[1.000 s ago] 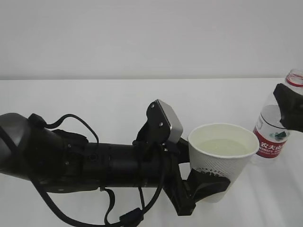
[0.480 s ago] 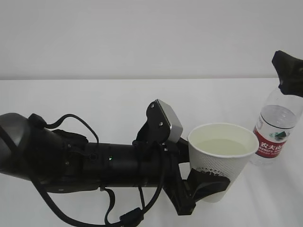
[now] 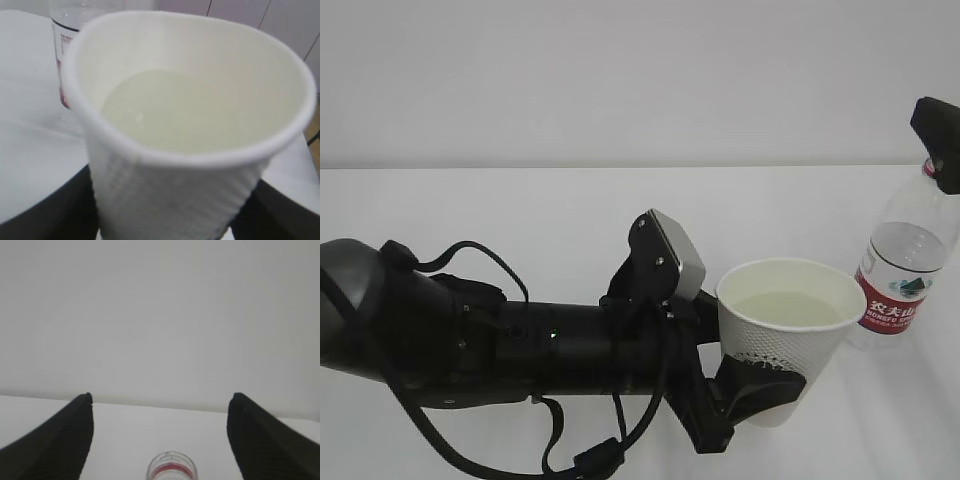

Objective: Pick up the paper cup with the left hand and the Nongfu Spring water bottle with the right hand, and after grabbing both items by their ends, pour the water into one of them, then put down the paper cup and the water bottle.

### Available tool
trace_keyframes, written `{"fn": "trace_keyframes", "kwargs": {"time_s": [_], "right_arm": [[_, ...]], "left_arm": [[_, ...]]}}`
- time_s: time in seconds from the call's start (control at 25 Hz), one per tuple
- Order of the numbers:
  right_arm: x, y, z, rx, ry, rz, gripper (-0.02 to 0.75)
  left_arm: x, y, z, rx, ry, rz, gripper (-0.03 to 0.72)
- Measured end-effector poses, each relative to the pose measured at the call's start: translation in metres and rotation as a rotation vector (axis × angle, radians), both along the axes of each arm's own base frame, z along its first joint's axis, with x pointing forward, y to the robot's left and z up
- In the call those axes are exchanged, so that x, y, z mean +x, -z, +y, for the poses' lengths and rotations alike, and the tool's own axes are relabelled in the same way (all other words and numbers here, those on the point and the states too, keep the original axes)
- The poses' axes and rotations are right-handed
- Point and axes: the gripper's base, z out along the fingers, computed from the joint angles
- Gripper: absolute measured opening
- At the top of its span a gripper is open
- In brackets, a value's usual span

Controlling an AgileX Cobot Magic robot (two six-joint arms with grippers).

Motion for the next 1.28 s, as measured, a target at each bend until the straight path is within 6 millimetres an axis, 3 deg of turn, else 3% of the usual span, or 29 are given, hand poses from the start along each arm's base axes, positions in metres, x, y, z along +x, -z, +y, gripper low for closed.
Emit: {"fn": "trace_keyframes", "kwargs": {"time_s": [0.44,0.76,1.28], "right_arm": [[-0.004,-0.005,-0.001,-0.002,-0.002,-0.015,0.610],[-0.004,-0.004,-0.001,-0.003,-0.002,-0.011,0.608],[-0.004,-0.003,0.000,-0.006,-0.004,0.001,0.596]], "left_arm": [[0.011,-0.006,0.001,-0.079,-0.147,0.060,0.517],[0.019,-0.008,0.005,-0.086,-0.163,-0.033,0.517],[0.057,-0.009,0.037,-0.095,-0.340,-0.046,0.516]]}}
